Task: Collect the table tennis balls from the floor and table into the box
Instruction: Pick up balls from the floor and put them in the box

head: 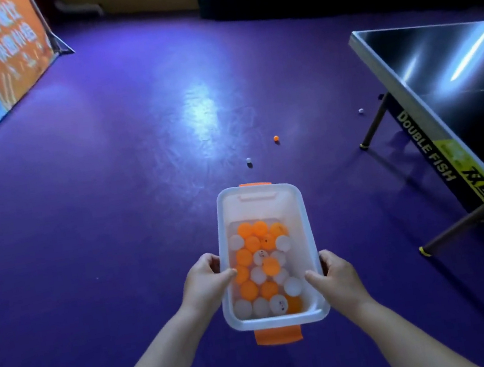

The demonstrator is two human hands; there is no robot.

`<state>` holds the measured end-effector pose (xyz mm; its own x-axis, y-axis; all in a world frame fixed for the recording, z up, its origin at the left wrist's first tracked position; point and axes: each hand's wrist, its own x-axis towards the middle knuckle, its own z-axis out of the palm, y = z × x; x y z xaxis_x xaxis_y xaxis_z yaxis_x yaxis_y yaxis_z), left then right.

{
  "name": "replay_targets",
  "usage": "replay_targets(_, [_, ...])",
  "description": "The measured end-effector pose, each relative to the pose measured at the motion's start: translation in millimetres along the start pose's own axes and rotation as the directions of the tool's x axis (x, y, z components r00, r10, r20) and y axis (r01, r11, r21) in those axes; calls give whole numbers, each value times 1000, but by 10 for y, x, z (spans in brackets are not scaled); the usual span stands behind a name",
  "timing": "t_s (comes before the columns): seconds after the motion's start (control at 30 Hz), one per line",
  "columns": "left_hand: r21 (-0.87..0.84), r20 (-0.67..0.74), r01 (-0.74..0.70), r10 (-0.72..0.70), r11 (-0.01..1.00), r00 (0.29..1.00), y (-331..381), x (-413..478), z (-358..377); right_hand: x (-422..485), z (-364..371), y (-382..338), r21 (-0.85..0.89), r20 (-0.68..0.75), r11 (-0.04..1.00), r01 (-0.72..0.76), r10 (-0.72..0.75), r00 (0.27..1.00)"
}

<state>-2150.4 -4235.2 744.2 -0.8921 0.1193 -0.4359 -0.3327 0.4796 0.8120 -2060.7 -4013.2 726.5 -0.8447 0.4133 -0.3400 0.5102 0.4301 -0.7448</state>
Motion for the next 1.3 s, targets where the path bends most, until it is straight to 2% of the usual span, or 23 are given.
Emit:
replay_targets(0.27, [-10,47,28,-27,1000,999,471,1332,37,1357,-38,-357,6,9,999,-48,48,999])
replay_targets(0.67, [125,-37,101,-97,987,995,1605,3423,177,3773,-180,-913,84,142,989,-122,109,984])
replay_targets(0.83, [134,-44,126,-121,983,992,1945,4106,231,4478,-261,-1111,75,146,985,-154,142,979])
replay_targets(1.0, [172,35,122,-130,978,991,2276,4852,337,5046,-364,-1241,110,90,969,-221,211,973])
replay_targets(1.3, [271,293,-102,19,957,956,3044,6307,440,5956,-478,-1659,157,-89,909,-387,403,911])
